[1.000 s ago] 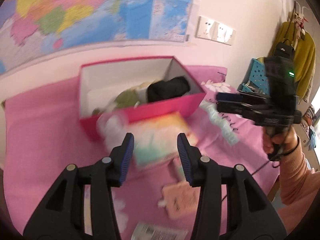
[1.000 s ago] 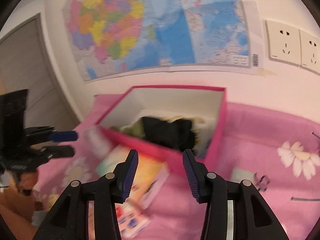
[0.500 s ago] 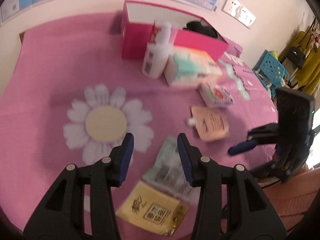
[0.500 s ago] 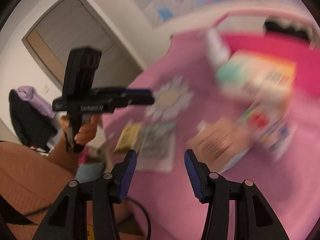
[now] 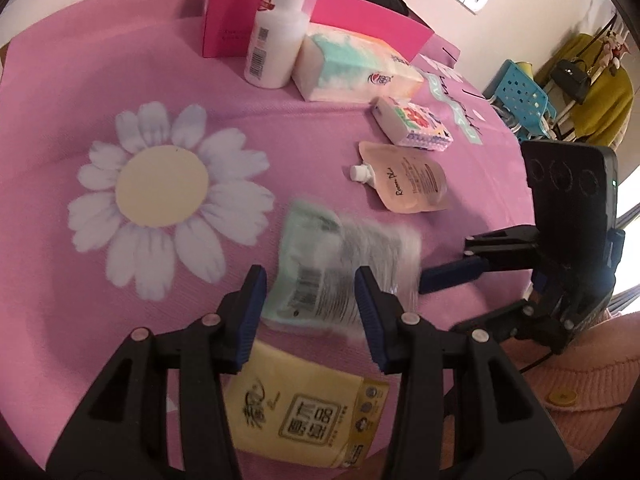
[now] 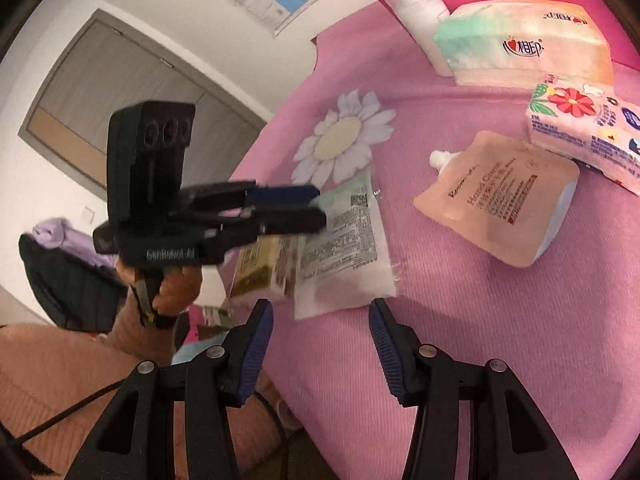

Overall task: Organize soft objects
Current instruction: 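Grasp the clear barcoded plastic bag with the left gripper while the right gripper grips it, then carry the clear plastic bag into the pink box with both grippers and release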

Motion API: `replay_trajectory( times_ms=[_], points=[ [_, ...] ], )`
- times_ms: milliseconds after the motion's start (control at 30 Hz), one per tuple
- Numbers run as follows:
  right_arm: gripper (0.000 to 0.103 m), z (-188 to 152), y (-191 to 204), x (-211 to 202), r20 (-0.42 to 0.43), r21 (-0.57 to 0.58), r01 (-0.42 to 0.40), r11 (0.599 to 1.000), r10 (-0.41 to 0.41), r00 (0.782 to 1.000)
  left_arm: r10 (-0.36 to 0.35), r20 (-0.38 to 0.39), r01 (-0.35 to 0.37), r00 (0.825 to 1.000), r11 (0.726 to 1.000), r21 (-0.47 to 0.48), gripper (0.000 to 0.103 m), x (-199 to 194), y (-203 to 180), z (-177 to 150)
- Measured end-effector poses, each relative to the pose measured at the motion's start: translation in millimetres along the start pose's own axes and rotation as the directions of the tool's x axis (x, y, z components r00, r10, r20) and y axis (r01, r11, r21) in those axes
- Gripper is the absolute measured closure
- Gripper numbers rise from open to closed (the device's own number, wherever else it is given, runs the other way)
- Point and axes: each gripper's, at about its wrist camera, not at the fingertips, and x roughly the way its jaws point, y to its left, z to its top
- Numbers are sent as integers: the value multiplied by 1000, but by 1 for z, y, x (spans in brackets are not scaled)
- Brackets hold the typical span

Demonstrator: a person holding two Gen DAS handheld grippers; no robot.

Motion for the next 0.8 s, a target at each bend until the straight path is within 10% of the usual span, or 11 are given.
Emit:
replay_trajectory(
  times_ms=[433,800],
  points=[
    [52,15,-17,-10,140,71,43,997,-52,989,-62,16,62,998,997,-44,56,1,5,3],
    [84,21,-14,-12,163,27,117,993,-120,979,-60,52,64,997,996,-64,56,-9,6,6]
  ],
)
